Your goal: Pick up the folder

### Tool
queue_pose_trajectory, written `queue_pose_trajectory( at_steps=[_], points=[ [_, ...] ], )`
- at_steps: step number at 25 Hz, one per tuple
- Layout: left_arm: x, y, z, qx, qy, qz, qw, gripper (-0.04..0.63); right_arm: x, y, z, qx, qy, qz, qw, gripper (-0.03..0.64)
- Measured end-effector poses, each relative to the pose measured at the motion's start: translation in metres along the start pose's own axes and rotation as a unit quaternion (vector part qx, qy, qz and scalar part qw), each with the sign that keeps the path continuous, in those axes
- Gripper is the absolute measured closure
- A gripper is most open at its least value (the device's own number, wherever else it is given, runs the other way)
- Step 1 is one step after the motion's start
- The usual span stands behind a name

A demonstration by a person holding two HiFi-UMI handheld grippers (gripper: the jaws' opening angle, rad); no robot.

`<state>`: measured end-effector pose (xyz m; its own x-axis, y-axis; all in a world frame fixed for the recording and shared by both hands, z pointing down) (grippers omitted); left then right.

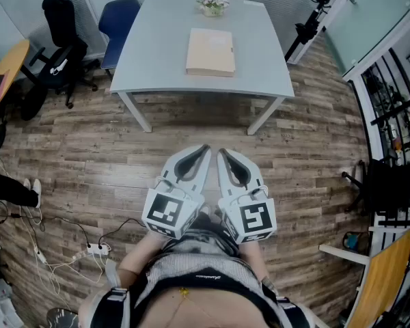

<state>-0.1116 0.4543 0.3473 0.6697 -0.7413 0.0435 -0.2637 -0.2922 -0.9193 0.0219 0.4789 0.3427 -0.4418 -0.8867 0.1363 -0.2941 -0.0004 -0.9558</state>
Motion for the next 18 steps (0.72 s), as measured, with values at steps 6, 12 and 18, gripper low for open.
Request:
queue_pose_trajectory(
  at_steps=[6,12,18],
  points=[
    [0.0,0.0,0.003,-0.004,0.014,0.004,0.9999,0.581,-0.005,-0.003,0.003,0.018,-0.005,0.014,1.0,0.578],
    [0.006,-0.011,0.0,-0.024,0.031,0.0,0.9992,0.474,-0.011,-0.012,0.015,0.028,-0.004,0.008,1.0,0.519],
    [0.012,-0.025,0.001,-0.033,0.047,-0.008,0.9983,0.474,-0.015,-0.03,0.027,0.038,0.0,-0.001,0.999,0.484]
  ],
)
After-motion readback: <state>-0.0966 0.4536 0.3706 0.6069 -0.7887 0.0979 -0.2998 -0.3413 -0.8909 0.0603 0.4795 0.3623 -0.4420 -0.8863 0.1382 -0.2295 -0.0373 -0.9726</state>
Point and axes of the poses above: the fingertips, and each gripper's own axes: x forward along the fingers, z to its right, y out of its top, the point moved 10 cm from there along -x, backward along the fingers, and after that the axes turned 15 degrees about -x, right-handed, at the moved point
